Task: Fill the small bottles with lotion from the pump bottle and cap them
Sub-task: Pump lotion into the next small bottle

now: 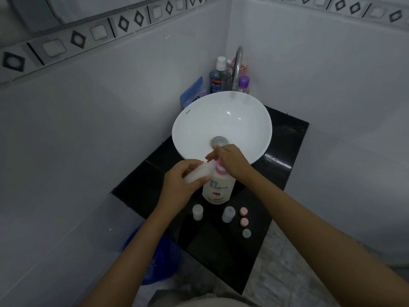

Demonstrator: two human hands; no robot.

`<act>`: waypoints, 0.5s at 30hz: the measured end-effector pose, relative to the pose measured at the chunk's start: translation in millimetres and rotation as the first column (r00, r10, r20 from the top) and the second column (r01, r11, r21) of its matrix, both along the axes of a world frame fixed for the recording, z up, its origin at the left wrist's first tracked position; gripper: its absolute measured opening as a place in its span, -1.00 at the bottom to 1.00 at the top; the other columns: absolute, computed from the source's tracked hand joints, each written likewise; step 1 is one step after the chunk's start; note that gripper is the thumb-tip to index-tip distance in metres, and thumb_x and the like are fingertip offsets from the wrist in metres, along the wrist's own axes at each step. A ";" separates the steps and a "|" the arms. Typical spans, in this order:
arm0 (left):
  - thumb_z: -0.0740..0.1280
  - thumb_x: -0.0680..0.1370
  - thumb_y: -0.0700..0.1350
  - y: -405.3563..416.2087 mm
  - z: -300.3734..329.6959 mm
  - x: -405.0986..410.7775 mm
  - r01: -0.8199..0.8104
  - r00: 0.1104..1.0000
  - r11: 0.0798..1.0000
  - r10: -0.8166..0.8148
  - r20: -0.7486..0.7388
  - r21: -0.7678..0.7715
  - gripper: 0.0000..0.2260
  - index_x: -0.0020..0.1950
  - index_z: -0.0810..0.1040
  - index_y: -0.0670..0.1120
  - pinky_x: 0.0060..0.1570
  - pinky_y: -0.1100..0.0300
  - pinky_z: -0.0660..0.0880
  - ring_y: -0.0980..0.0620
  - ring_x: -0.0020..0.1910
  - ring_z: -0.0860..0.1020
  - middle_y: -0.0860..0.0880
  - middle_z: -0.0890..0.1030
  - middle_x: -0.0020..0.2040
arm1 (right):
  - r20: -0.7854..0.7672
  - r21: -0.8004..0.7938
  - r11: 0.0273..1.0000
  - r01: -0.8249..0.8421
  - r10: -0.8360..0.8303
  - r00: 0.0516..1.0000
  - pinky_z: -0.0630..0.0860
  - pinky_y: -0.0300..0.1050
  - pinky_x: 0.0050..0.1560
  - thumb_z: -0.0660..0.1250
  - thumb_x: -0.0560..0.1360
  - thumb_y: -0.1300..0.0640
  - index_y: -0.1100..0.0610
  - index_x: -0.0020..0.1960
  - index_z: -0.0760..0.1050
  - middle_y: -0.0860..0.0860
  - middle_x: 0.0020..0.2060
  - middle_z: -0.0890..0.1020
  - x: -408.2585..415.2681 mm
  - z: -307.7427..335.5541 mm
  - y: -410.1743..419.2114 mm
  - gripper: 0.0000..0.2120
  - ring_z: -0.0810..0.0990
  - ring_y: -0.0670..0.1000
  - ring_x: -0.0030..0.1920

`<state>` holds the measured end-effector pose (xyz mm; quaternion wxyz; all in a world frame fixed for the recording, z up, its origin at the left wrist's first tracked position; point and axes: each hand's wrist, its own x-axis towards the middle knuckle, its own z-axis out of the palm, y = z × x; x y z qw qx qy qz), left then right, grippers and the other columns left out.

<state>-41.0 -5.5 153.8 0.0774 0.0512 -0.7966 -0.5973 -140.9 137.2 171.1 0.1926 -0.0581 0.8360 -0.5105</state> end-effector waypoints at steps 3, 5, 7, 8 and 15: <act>0.50 0.39 -0.09 1.7 -3.7 2.5 0.033 0.999 0.999 -0.032 0.015 -0.029 -0.60 0.17 0.48 0.10 -0.13 0.42 0.52 0.26 -0.05 0.54 0.11 0.56 0.00 | -0.035 -0.024 1.000 -0.019 0.018 0.999 0.39 -0.32 -0.31 0.08 0.60 0.02 0.22 -0.10 0.63 0.23 -0.13 0.66 -2.4 -0.3 0.0 -0.58 0.50 -0.17 -0.38; 0.49 0.41 -0.10 4.1 -7.0 3.2 0.041 0.999 0.999 -0.041 -0.004 -0.026 -0.62 0.17 0.50 0.10 -0.10 0.46 0.50 0.30 -0.02 0.54 0.12 0.57 0.03 | -0.094 -0.034 0.999 -0.022 0.018 0.995 0.38 -0.36 -0.20 0.07 0.62 0.07 0.26 -0.08 0.64 0.13 -0.17 0.68 -2.8 -1.3 -0.2 -0.58 0.54 -0.19 -0.29; 0.48 0.41 -0.10 6.5 -10.4 3.0 0.038 0.999 0.999 -0.038 -0.020 -0.024 -0.67 0.14 0.53 0.06 -0.07 0.47 0.48 0.29 0.01 0.54 0.11 0.59 0.05 | -0.112 -0.024 0.999 -0.032 0.029 0.993 0.36 -0.39 -0.15 0.06 0.62 0.09 0.27 -0.07 0.63 0.05 -0.21 0.66 -3.1 -1.6 0.0 -0.58 0.55 -0.20 -0.25; 0.48 0.41 -0.10 7.1 -12.0 3.0 0.025 0.999 0.999 -0.026 -0.022 -0.031 -0.69 0.12 0.54 0.05 -0.06 0.47 0.48 0.29 0.02 0.55 0.13 0.60 0.04 | -0.115 -0.018 0.999 -0.039 0.037 0.993 0.36 -0.40 -0.15 0.05 0.63 0.10 0.27 -0.07 0.63 0.02 -0.23 0.65 -3.6 -2.0 0.1 -0.58 0.55 -0.21 -0.25; 0.50 0.37 -0.10 7.5 -33.8 12.2 0.094 0.995 0.982 -0.088 0.044 -0.161 -0.72 0.00 0.52 0.08 -0.07 0.53 0.44 0.32 -0.02 0.53 0.20 0.59 -0.06 | -0.077 -0.079 0.997 -0.022 0.016 0.997 0.43 -0.24 -0.06 0.07 0.61 0.05 0.15 -0.22 0.62 -0.07 -0.38 0.65 -5.1 -5.2 -1.3 -0.58 0.58 -0.20 -0.28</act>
